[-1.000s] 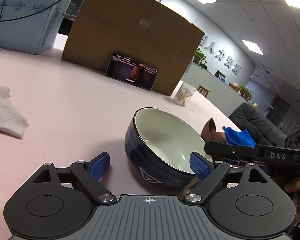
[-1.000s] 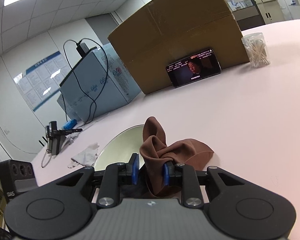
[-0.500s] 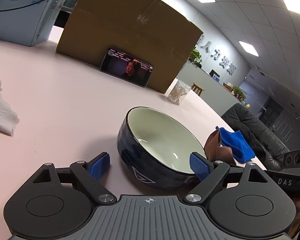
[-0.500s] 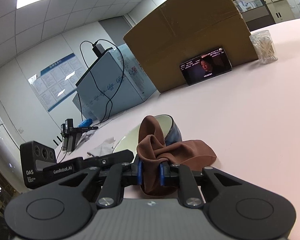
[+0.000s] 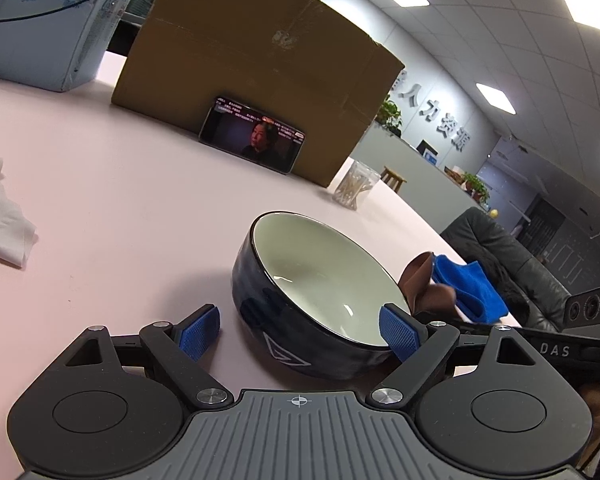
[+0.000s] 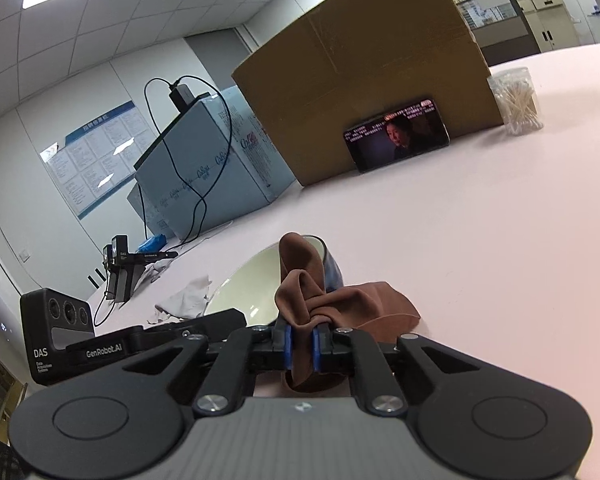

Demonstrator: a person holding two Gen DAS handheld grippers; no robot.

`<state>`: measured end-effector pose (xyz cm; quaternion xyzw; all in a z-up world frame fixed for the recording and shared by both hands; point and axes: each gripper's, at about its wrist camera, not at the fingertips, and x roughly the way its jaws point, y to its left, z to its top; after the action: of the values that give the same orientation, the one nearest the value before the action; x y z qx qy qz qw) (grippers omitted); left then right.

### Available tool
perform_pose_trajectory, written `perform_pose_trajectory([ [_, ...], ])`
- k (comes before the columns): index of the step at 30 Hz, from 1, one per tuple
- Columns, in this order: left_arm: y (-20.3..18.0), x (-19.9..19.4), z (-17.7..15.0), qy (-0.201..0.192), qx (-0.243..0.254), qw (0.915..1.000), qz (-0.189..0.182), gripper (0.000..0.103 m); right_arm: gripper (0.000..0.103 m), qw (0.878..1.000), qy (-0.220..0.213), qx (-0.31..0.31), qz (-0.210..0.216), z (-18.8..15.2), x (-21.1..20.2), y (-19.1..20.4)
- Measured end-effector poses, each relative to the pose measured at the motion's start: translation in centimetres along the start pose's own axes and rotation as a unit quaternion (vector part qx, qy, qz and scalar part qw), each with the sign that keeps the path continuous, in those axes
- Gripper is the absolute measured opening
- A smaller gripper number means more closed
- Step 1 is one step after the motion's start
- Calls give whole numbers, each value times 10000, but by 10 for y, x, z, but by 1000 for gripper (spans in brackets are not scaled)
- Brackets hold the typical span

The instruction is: Clean bowl

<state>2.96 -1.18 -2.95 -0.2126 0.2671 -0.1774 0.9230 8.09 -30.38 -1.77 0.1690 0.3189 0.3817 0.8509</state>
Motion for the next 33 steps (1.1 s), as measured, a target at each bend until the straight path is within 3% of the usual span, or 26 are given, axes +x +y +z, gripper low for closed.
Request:
perform_pose_trajectory([
  [3, 1, 0, 0, 0, 2, 10000, 3, 89, 10, 9998, 205, -64, -39, -5, 8, 1],
  [11, 2, -1, -1, -7, 5, 10000, -12, 89, 10, 9995, 138, -272, -127, -2, 5, 10],
  [17, 1, -2, -2, -3, 21, 10000, 3, 89, 10, 9957, 575, -661, -287, -10, 20, 23],
  [33, 3, -4, -1, 5, 36, 10000, 21, 89, 11, 9920, 607, -1078, -257, -13, 13, 43],
])
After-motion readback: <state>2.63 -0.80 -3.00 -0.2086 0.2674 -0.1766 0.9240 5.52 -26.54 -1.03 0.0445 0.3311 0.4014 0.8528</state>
